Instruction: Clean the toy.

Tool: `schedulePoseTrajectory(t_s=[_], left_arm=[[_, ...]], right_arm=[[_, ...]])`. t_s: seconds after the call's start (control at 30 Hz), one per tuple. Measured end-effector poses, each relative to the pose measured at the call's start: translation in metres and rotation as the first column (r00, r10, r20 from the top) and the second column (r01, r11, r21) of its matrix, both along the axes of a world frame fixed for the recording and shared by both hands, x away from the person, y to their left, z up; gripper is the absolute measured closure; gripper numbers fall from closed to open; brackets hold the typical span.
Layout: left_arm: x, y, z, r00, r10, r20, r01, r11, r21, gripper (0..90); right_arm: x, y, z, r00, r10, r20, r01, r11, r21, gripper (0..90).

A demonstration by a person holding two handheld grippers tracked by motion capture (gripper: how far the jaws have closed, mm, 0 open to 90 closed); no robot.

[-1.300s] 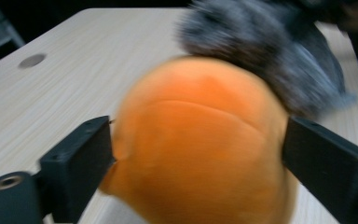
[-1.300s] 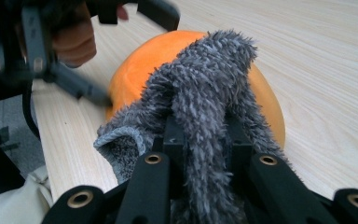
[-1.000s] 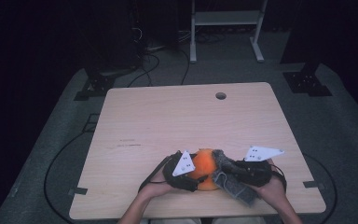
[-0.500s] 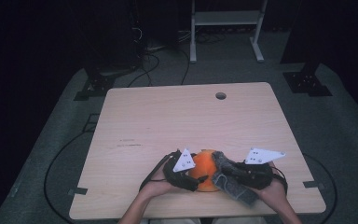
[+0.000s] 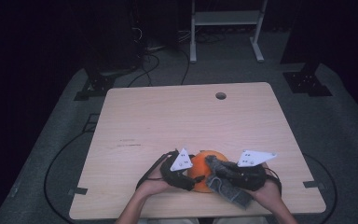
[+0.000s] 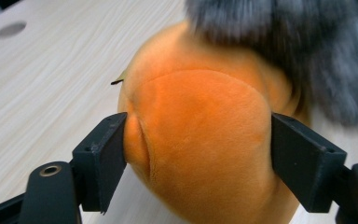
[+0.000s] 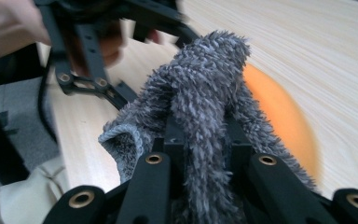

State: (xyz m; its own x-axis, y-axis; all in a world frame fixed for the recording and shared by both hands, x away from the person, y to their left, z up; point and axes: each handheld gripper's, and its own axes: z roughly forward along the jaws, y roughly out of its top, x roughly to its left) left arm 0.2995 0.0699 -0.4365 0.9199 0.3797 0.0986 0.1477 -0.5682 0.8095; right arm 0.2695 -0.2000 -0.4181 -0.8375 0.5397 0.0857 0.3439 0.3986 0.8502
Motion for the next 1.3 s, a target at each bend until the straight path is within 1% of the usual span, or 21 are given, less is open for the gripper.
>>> schedulePoseTrajectory(t_s=[0.1,0.17,0.23,0.27,0.3,0.37,0.43,0.5,0.53,0.57,0.67,0.73,0.8,0.9,1.0,1.03,1.13,1.2,1.23,1.27,1.3], left_arm=[[0.001,0.003,-0.004,1.0000,-0.005,0.000,0.005,1.0000,0.003,24.2],[0.000,0.003,-0.003,0.9999,-0.008,0.007,0.008,0.9998,0.019,24.2],[-0.001,0.005,-0.004,0.9999,-0.014,0.008,0.013,0.9997,0.022,24.2],[-0.002,0.006,-0.004,0.9999,-0.015,0.008,0.015,0.9996,0.022,24.4],[-0.002,0.007,-0.005,0.9999,-0.014,0.003,0.014,0.9996,0.025,24.5],[-0.002,0.007,-0.005,0.9999,-0.013,0.003,0.013,0.9998,0.013,24.4],[-0.003,0.006,-0.005,0.9999,-0.010,0.007,0.010,0.9999,0.013,24.4],[-0.004,0.006,-0.006,0.9999,-0.015,0.008,0.014,0.9998,0.014,24.4],[-0.003,0.006,-0.006,0.9998,-0.016,0.009,0.016,0.9998,0.016,24.4],[-0.003,0.007,-0.006,0.9998,-0.017,0.011,0.017,0.9997,0.018,24.4],[-0.005,0.006,-0.006,0.9996,-0.020,0.018,0.020,0.9995,0.024,24.4],[-0.005,0.006,-0.005,0.9996,-0.023,0.017,0.022,0.9995,0.021,24.1],[-0.001,0.008,0.000,0.9998,-0.015,-0.014,0.015,0.9998,-0.014,17.3],[0.006,0.008,0.005,0.9977,0.048,-0.048,-0.050,0.9978,-0.045,7.7],[0.007,0.000,-0.005,0.9928,0.006,-0.120,-0.012,0.9986,-0.052,8.7],[0.007,-0.001,-0.007,0.9932,0.004,-0.117,-0.010,0.9983,-0.057,11.9],[0.002,-0.001,0.000,0.9992,0.011,-0.038,-0.014,0.9968,-0.079,29.0],[-0.004,-0.001,0.010,0.9989,0.019,0.043,-0.013,0.9911,-0.132,33.1],[-0.006,-0.004,0.016,0.9964,0.028,0.080,-0.016,0.9896,-0.143,33.5],[-0.007,-0.006,0.018,0.9946,0.031,0.099,-0.018,0.9913,-0.130,32.3],[-0.007,-0.011,0.017,0.9924,0.028,0.120,-0.016,0.9953,-0.095,30.9]], right_arm=[[0.007,-0.020,-0.013,0.9972,-0.066,-0.035,0.065,0.9970,-0.044,75.5],[0.008,-0.028,-0.012,0.9939,-0.105,-0.033,0.103,0.9921,-0.072,75.6],[0.008,-0.029,-0.006,0.9942,-0.102,-0.034,0.102,0.9947,-0.014,75.6],[0.009,-0.028,-0.003,0.9954,-0.088,-0.040,0.089,0.9954,0.034,75.6],[0.009,-0.026,-0.003,0.9957,-0.080,-0.047,0.082,0.9957,0.044,75.6],[0.014,-0.023,-0.014,0.9948,-0.071,-0.073,0.073,0.9970,0.027,75.6],[0.021,-0.029,-0.023,0.9881,-0.096,-0.120,0.098,0.9951,0.013,75.5],[0.022,-0.035,-0.027,0.9809,-0.148,-0.127,0.142,0.9884,-0.053,75.6],[0.020,-0.037,-0.026,0.9805,-0.153,-0.123,0.148,0.9876,-0.053,75.6],[0.018,-0.038,-0.023,0.9815,-0.149,-0.120,0.146,0.9886,-0.038,75.6],[0.013,-0.031,-0.008,0.9939,-0.074,-0.082,0.078,0.9958,0.047,75.2],[0.014,-0.024,-0.011,0.9945,-0.061,-0.085,0.063,0.9977,0.023,75.0],[0.016,-0.026,-0.017,0.9934,-0.054,-0.101,0.056,0.9982,0.019,75.1],[0.016,-0.030,-0.020,0.9932,-0.065,-0.097,0.064,0.9979,-0.015,75.0],[0.016,-0.031,-0.022,0.9922,-0.062,-0.108,0.062,0.9981,-0.005,75.0],[0.016,-0.032,-0.022,0.9919,-0.066,-0.109,0.066,0.9978,-0.003,75.0],[0.017,-0.034,-0.018,0.9904,-0.083,-0.111,0.085,0.9963,0.013,75.8],[0.016,-0.035,-0.009,0.9922,-0.094,-0.082,0.097,0.9949,0.028,76.2],[0.014,-0.037,-0.003,0.9938,-0.090,-0.066,0.094,0.9937,0.062,76.3],[0.013,-0.038,0.005,0.9960,-0.073,-0.052,0.078,0.9908,0.111,76.3],[0.012,-0.038,0.007,0.9959,-0.082,-0.040,0.085,0.9907,0.106,76.2]])
